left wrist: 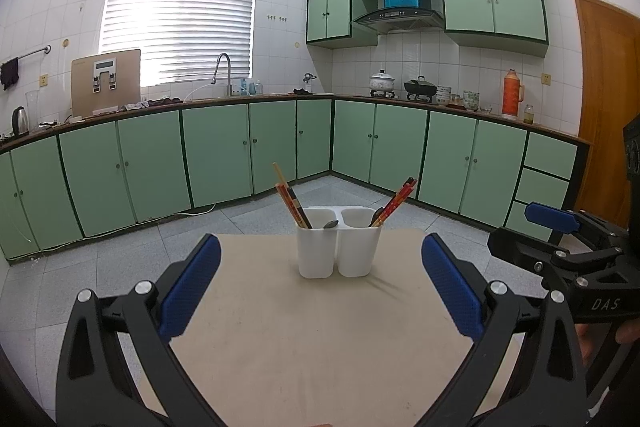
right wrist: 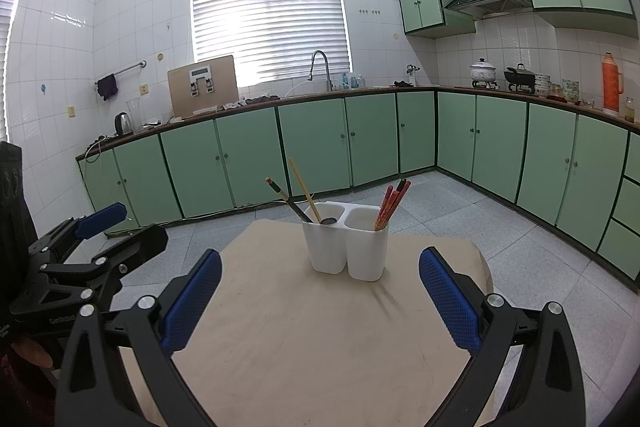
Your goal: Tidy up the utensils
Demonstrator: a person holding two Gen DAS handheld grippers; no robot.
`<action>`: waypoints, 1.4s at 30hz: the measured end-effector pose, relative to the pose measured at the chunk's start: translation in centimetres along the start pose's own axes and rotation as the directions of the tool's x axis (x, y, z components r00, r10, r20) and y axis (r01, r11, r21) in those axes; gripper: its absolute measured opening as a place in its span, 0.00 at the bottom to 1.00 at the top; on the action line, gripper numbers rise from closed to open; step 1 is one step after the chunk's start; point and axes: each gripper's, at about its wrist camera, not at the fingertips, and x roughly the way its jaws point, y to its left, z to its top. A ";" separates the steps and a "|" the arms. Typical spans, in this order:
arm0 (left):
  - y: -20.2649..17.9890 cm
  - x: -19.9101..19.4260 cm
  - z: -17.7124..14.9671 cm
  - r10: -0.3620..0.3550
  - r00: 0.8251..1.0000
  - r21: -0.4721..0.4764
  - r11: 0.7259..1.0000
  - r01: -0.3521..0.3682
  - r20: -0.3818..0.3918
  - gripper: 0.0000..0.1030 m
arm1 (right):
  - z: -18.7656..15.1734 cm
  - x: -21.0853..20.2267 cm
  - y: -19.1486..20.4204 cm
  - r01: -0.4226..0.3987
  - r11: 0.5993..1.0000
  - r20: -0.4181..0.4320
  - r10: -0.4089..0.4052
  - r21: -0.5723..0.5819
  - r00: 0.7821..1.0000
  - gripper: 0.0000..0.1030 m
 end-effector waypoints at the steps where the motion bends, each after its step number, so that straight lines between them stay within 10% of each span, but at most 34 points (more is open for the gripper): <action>1: 0.0 -0.1 0.0 0.000 1.000 0.000 1.000 0.000 0.001 0.95 | 0.0 0.0 0.0 0.000 1.000 0.000 0.000 0.000 1.000 0.94; 42: 0.3 0.1 -0.1 0.005 1.000 -0.001 1.000 -0.005 0.003 0.95 | -0.1 0.1 0.0 0.001 1.000 -0.001 -0.001 -0.002 1.000 0.94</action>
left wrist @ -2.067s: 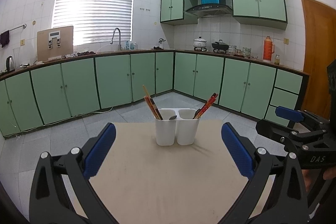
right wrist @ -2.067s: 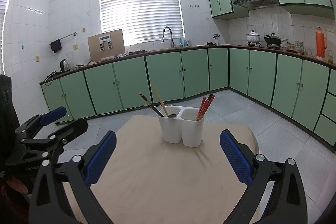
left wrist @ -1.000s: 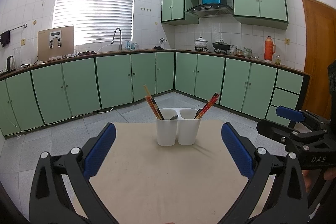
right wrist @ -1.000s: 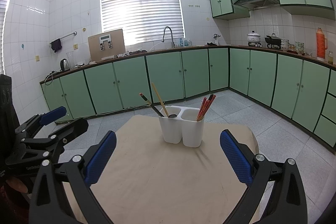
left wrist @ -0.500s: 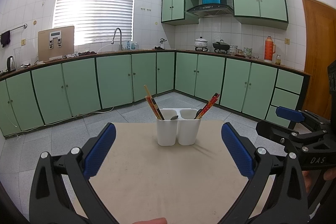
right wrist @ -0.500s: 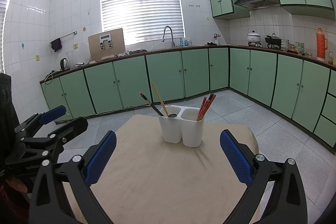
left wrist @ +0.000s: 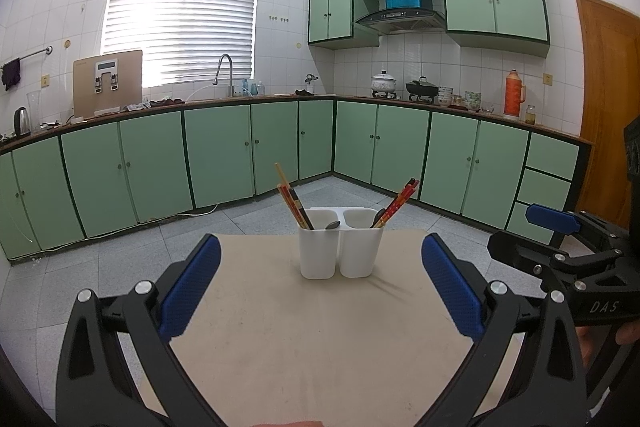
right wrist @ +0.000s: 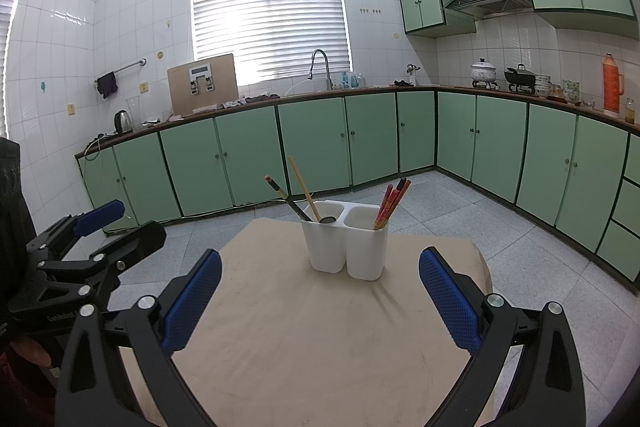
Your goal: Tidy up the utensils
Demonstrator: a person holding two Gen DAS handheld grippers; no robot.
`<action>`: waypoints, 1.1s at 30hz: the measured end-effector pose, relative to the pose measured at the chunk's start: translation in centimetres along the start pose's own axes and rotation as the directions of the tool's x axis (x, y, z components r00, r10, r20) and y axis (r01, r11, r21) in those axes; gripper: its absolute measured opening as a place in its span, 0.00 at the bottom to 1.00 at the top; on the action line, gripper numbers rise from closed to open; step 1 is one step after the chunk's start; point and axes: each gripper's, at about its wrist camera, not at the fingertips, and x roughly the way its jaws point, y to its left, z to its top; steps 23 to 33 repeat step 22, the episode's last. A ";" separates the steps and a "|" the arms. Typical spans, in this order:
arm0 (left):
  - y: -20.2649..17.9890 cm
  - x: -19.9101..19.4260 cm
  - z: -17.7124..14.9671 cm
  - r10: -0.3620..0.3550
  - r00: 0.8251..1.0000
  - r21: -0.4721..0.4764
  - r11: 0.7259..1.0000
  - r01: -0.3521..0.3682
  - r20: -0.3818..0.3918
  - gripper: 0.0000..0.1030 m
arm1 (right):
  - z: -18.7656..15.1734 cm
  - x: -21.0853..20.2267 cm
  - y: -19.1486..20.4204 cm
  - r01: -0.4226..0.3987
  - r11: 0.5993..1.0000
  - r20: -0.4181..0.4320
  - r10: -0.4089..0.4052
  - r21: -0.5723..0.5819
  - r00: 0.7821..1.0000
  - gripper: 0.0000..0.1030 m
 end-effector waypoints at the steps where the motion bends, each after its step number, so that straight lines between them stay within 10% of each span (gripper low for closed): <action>1: 0.0 0.0 0.0 -0.001 1.000 -0.001 1.000 0.001 0.000 0.95 | 0.0 0.0 0.0 0.001 1.000 0.000 -0.001 0.000 1.000 0.94; 33: 0.2 0.2 -0.2 0.000 1.000 -0.006 1.000 0.000 -0.004 0.95 | -0.1 0.3 -0.4 0.001 1.000 -0.006 -0.001 -0.001 1.000 0.94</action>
